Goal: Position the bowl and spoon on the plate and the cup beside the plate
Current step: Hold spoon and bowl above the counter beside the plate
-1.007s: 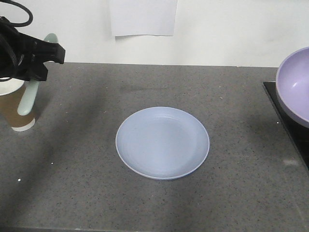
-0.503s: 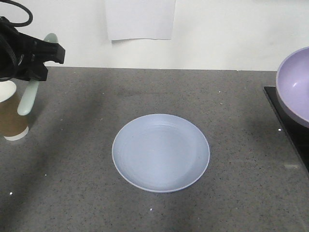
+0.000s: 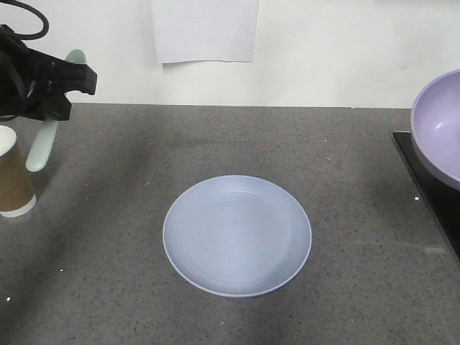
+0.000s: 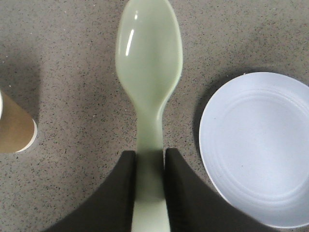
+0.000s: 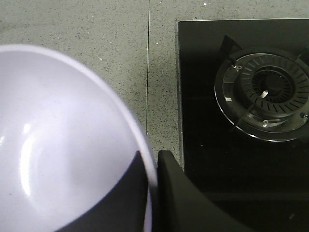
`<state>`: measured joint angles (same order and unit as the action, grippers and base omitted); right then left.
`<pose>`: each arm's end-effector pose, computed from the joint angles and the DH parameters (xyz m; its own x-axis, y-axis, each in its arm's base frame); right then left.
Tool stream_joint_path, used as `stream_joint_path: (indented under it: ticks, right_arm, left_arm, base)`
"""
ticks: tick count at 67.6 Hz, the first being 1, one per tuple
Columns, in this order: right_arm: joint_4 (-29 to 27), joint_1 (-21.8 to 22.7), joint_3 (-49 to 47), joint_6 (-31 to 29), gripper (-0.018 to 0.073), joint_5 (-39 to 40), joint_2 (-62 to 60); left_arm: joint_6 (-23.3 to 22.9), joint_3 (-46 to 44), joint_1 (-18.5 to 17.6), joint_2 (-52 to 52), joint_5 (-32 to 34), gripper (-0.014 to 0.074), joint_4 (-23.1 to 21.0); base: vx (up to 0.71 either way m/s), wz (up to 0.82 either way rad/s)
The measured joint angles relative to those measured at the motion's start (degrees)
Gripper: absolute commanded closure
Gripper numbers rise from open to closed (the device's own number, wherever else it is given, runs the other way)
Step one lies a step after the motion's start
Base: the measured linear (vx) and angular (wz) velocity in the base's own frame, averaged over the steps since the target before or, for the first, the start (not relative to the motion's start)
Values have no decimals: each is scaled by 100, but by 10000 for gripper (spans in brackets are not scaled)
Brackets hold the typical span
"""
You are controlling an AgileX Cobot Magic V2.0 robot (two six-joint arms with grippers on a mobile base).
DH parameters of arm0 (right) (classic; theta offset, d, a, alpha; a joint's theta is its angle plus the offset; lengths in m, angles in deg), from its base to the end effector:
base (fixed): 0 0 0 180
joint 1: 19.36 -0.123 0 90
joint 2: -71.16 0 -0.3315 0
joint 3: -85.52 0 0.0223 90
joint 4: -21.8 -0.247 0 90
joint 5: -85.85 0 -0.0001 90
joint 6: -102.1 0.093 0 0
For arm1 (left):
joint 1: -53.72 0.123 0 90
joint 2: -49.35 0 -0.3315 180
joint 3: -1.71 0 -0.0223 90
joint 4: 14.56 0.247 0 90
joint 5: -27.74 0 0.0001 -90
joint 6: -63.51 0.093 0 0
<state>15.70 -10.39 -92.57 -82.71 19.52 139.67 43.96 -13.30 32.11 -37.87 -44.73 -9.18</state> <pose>0.1667 -0.0171 0.4679 -0.7211 0.0725 -0.6890 0.0596 0.9973 0.0425 0.2502 -0.0902 0.4752 -0.8192 -0.0052 -0.5735 0.0699 0.9916 -0.1089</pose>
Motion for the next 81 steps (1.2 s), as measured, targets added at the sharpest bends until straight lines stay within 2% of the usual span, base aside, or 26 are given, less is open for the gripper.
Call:
stream_joint_path:
  ticks: [81]
  right_arm:
    - [0, 0, 0, 0, 566, 0, 0]
  left_arm:
    - [0, 0, 0, 0, 0, 596, 0]
  base:
    - [0, 0]
